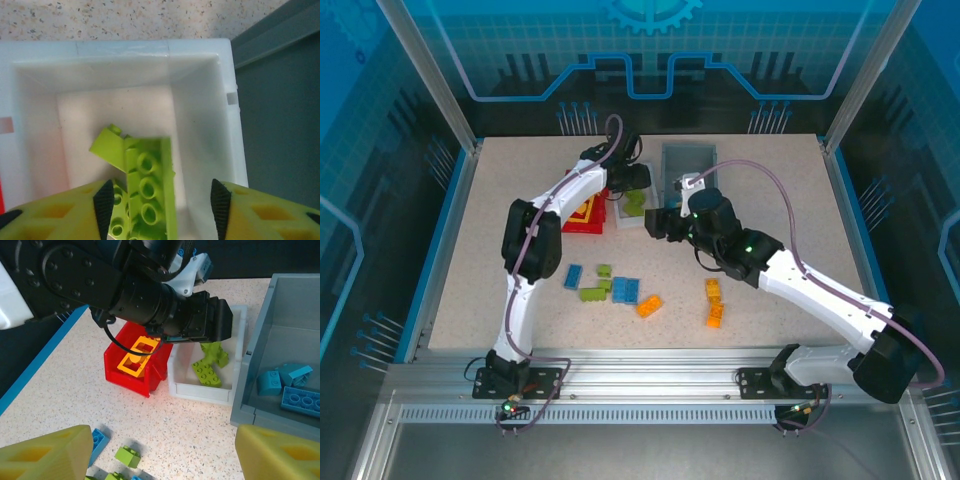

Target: Sort the legos into containers by color

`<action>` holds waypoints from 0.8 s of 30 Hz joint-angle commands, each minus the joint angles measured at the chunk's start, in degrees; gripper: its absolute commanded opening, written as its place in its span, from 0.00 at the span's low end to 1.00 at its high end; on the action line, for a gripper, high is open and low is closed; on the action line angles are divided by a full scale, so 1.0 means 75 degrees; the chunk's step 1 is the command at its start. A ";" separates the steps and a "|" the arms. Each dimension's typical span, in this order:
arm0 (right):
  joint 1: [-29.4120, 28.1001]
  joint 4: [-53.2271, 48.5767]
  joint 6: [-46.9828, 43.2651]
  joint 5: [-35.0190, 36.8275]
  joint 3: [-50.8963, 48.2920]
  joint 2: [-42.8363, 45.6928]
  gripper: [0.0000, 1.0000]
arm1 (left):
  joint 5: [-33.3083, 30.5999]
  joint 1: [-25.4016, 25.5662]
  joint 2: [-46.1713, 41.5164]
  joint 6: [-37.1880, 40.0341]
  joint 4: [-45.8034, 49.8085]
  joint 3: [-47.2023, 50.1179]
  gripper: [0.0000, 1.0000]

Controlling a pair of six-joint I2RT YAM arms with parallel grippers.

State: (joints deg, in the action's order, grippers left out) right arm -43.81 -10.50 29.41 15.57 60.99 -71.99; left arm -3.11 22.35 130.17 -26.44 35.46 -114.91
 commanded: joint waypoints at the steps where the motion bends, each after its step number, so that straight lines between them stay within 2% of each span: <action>1: 0.0103 -0.0207 0.0157 -0.0004 -0.0219 0.0210 0.77 | 0.0129 0.0138 -0.0664 -0.0014 0.0048 -0.0012 0.62; 8: 0.0091 -0.0733 0.0290 0.0211 -0.0617 0.0767 0.76 | -0.0088 0.0402 -0.2292 -0.0151 -0.0032 0.0919 0.64; 16: 0.0004 -0.1874 0.0221 0.0390 -0.0734 0.1313 0.75 | -0.0284 0.0893 -0.4779 -0.0416 -0.0188 0.3199 0.67; 20: -0.0402 -0.2231 -0.0113 0.0451 -0.0584 0.1105 0.75 | -0.0349 0.1068 -0.6279 -0.0957 -0.0240 0.4695 0.68; 24: -0.1130 -0.2466 -0.0374 0.0628 -0.0177 0.0310 0.75 | -0.0727 0.1296 -0.7959 -0.1622 -0.0106 0.6116 0.68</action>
State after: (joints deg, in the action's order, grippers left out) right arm -49.19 -25.98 28.91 18.85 57.14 -66.43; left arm -5.61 31.20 77.01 -33.74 33.36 -73.45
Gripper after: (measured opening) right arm 0.754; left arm 0.679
